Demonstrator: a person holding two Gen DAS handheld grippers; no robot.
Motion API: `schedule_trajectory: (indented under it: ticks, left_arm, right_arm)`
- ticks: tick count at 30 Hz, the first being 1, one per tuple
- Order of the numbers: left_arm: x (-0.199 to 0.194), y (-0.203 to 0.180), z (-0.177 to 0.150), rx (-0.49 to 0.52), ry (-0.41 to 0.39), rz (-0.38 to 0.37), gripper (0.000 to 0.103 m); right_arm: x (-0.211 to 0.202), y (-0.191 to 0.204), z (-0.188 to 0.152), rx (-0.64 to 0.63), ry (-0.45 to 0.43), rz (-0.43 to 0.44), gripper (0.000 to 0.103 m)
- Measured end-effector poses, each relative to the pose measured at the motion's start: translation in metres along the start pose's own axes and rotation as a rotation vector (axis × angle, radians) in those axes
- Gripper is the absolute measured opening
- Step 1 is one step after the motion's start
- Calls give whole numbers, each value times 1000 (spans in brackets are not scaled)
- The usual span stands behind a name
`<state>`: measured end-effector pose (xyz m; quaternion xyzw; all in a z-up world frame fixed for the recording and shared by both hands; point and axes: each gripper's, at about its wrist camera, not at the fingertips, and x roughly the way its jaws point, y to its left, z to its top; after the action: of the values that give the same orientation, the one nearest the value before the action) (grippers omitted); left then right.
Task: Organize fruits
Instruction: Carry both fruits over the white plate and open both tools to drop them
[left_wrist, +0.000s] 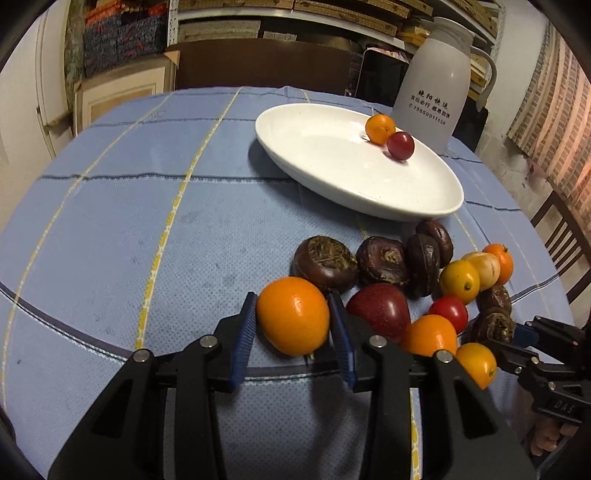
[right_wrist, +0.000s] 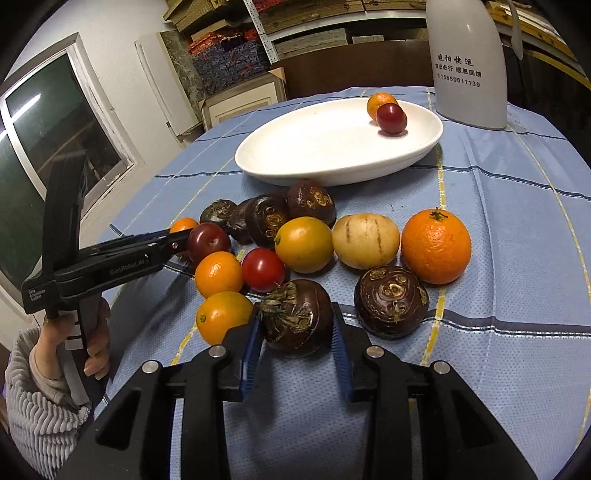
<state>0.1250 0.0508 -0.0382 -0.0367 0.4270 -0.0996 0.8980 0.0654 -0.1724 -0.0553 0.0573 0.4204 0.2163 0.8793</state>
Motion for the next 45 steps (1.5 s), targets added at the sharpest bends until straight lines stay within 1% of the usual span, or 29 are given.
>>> schedule_trajectory:
  ticks: [4,7,9,11,13,15,17,19,21,23,24,26,29,30,32,34,36,37,40,42,43,45]
  left_arm:
    - [-4,-5,-5,19,-8,-6,37]
    - [-9,-10,-7,36,-32,6,37]
    - [-15,-11,-7,36,-53,12,37]
    - [-27,-12,-5,39,-93,23,37]
    - [-38,-14,3,29,-121,8,37]
    - [-43,-21,18,38,-131,-1,37]
    - [-45,-30,34,64,-146,10,37]
    - [-45,-40,51,86,-161,16,37]
    - [-39,-49,69,98,-171,25,37]
    - [-26,-56,85,103,-178,50,37]
    - [-15,-59,94,101,-171,58,37]
    - [2,-60,103,92,-154,71,37]
    - [35,-56,109,76,-108,87,37]
    - [45,-54,110,76,-94,85,37]
    - [57,-53,108,94,-77,94,37]
    - [64,-53,108,110,-71,105,37]
    - [68,-53,107,108,-64,96,38]
    - [69,-53,107,105,-65,92,39]
    - [62,-56,105,116,-95,109,52]
    - [53,-59,104,119,-129,127,72]
    - [49,-59,103,121,-143,137,74]
    - [42,-62,102,133,-166,157,75]
  right_arm:
    - [-2,-3,0,15,-6,-4,35]
    - [-4,-4,0,18,-13,-3,35]
    - [-9,-3,0,17,-37,0,35]
    - [-18,-3,0,15,-74,7,35]
    - [-29,-2,3,8,-113,7,35]
    - [-37,-3,12,10,-141,-1,35]
    - [-45,-6,25,16,-152,-4,35]
    - [-52,-10,49,15,-176,-29,35]
    - [-57,-13,73,18,-201,-42,35]
    - [-56,-14,91,16,-225,-63,34]
    - [-50,-15,104,12,-237,-81,34]
    - [-39,-19,115,18,-248,-106,35]
    - [-2,-34,129,60,-214,-112,35]
    - [7,-37,130,67,-200,-112,35]
    - [26,-40,133,43,-153,-129,35]
    - [33,-42,132,39,-143,-146,35]
    - [37,-49,132,71,-120,-135,35]
    - [38,-53,131,96,-113,-118,37]
    - [37,-56,126,124,-110,-110,37]
    - [35,-55,125,124,-115,-113,37]
    - [33,-54,124,126,-120,-111,38]
    - [28,-53,124,127,-137,-105,38]
